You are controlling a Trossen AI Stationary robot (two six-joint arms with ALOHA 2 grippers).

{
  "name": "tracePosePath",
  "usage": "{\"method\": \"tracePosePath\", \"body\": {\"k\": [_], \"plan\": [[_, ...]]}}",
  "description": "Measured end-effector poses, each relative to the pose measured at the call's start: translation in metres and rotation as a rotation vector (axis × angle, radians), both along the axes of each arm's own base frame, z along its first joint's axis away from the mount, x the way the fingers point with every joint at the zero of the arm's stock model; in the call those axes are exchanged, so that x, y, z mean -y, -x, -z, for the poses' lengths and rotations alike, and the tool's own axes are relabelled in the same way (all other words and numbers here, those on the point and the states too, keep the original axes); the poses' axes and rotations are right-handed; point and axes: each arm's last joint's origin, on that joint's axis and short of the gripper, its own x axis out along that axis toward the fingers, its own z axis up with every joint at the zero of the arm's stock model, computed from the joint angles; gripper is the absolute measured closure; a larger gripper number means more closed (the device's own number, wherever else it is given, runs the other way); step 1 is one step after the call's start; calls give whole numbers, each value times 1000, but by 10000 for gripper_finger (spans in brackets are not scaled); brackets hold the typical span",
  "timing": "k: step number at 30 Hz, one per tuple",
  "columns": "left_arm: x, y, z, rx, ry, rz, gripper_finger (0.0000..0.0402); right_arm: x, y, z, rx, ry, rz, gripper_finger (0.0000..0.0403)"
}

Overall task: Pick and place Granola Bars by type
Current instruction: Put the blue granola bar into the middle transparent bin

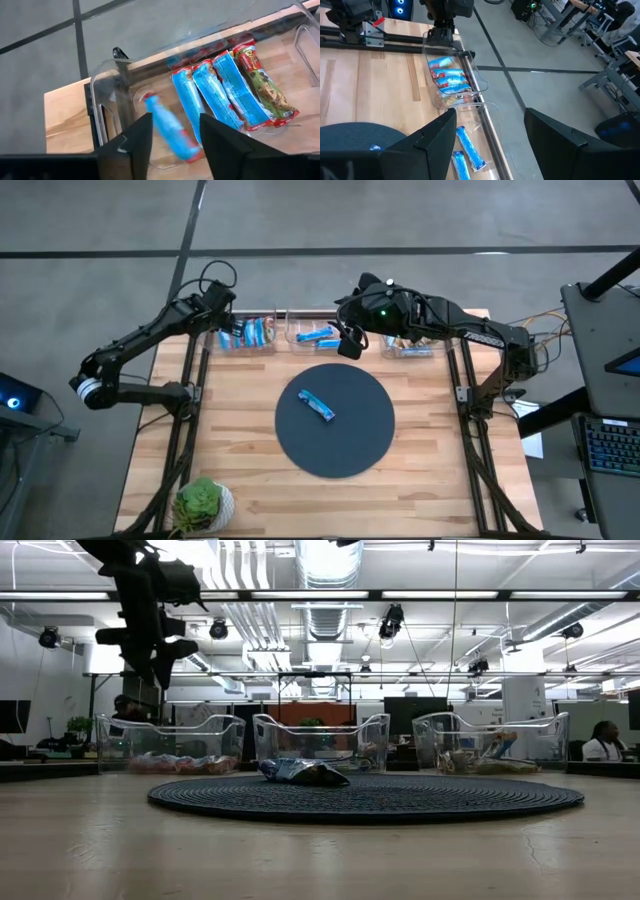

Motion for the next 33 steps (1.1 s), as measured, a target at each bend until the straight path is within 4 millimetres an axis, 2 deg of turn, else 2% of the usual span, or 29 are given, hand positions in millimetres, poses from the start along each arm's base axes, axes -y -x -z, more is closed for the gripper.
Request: {"method": "tracePosePath", "body": {"k": [5,26,29,33], "plan": [[0,0,0,-1,8,2,239,0,0,0,-1,0,0,179],[1,-1,1,10,23,24,239,0,0,0,-3,3,-2,179],[1,-1,1,11,23,23,252,0,0,0,-3,3,-2,179],[1,0,1,10,24,22,293,0,0,0,-3,3,-2,179]]}}
